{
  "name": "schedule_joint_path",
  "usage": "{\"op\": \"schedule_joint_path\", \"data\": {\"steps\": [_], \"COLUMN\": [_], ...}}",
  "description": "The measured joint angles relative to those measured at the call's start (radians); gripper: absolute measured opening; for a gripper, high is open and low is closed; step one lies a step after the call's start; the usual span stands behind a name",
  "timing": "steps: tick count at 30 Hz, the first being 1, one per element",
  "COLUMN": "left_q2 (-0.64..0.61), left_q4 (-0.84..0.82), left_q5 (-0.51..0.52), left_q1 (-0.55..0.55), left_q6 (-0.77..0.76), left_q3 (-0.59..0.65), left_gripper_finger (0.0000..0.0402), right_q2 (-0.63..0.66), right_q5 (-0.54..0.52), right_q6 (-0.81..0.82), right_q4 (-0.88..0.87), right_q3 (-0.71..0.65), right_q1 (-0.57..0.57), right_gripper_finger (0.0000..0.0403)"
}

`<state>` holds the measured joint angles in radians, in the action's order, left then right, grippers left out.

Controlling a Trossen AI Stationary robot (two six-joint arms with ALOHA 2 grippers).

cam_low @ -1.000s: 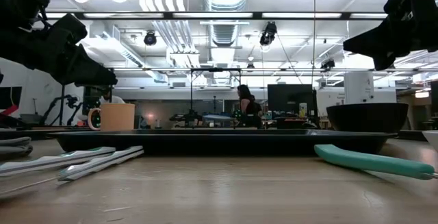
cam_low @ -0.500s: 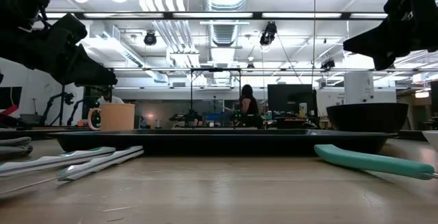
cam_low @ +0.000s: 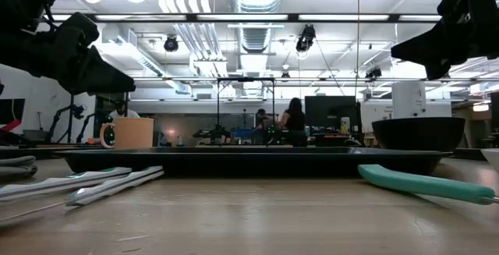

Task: Set up tray
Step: Put the orange mug on the top left of the black serving tray

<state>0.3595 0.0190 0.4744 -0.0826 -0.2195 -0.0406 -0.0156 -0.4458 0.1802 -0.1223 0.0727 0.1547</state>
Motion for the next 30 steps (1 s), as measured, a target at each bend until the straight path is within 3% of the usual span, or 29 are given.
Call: {"op": "schedule_joint_path", "data": {"steps": [15, 18, 21, 25, 30], "left_q2": [0.000, 0.000, 0.005, 0.054, 0.164], "left_q4": [-0.002, -0.033, -0.182, -0.477, -0.592], "left_q5": [0.000, 0.017, 0.062, 0.086, 0.128], "left_q1": [0.000, 0.000, 0.007, 0.044, 0.120], "left_q6": [-0.106, -0.068, -0.004, -0.043, -0.177], "left_q3": [-0.012, -0.045, -0.126, -0.283, -0.457], "left_gripper_finger": [0.0135, 0.0139, 0.0145, 0.0162, 0.0192], "right_q2": [0.000, 0.000, 0.000, 0.000, 0.000], "right_q5": [0.000, 0.000, 0.000, 0.000, 0.000], "right_q6": [-0.030, -0.026, -0.026, -0.023, -0.023], "right_q4": [0.006, 0.006, 0.006, 0.006, 0.007], "right_q3": [0.000, 0.000, 0.000, 0.000, 0.000], "right_q1": [0.000, 0.000, 0.000, 0.000, 0.000], "right_gripper_finger": [0.0047, 0.0047, 0.0047, 0.0047, 0.0047]}}
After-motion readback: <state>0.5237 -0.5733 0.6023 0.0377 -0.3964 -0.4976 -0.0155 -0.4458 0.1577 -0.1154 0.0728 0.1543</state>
